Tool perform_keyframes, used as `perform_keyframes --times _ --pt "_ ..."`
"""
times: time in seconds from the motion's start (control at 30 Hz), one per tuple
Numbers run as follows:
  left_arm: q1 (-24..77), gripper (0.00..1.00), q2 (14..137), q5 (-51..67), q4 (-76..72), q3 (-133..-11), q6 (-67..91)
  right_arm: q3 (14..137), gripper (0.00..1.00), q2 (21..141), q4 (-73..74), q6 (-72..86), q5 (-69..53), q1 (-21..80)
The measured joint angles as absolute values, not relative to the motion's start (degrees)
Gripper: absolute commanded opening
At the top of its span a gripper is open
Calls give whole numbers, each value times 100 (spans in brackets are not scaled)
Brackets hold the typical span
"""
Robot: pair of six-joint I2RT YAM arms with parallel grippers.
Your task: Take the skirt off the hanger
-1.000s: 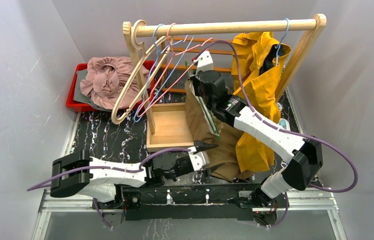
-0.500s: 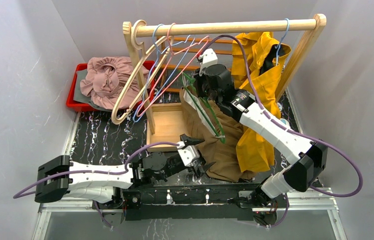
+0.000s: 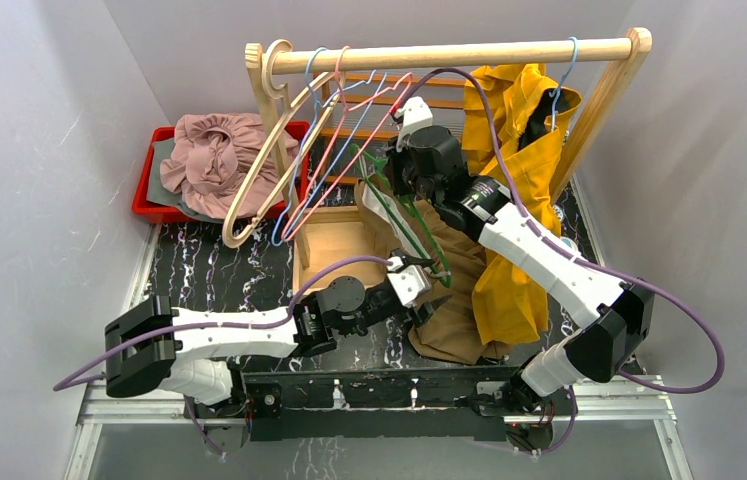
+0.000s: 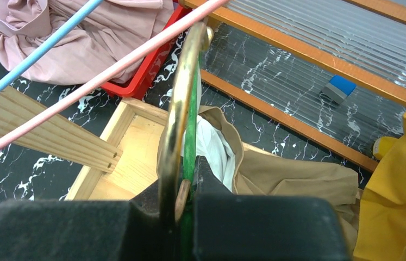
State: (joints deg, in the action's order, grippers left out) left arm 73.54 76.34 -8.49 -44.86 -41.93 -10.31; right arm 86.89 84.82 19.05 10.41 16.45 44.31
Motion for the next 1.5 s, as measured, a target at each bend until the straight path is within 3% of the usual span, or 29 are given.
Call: perform_keyframes --times 0.33,0.57,0.7,0.77,0.9,1.0,1.1,1.5 --pt "7286 37 7848 -513 -4628 -4281 -978 8761 0 8527 2008 1039 1500 4431" --pt "7286 7 7839 -189 -4687 -4281 -910 8770 0 8545 2060 1041 1435 4431" --pt "7284 5 7793 -67 -4672 -4248 -799 8770 0 8554 2139 1057 1404 4438" --pt "7282 15 7745 -47 -4707 -4163 -711 8777 0 8565 2189 1068 1393 4438" --pt "7286 67 7518 -69 -4696 -3940 -403 8818 0 8632 2274 1122 1387 4438" --pt "7310 92 7295 -93 -4445 -3785 -185 8899 0 8667 2265 1122 1374 4436" --pt "7330 98 7028 -176 -4182 -3500 30 8982 0 8667 2287 1135 1358 4436" --pt "7330 97 6670 -840 -3682 -3208 263 8991 0 8552 2353 1350 1234 4436"
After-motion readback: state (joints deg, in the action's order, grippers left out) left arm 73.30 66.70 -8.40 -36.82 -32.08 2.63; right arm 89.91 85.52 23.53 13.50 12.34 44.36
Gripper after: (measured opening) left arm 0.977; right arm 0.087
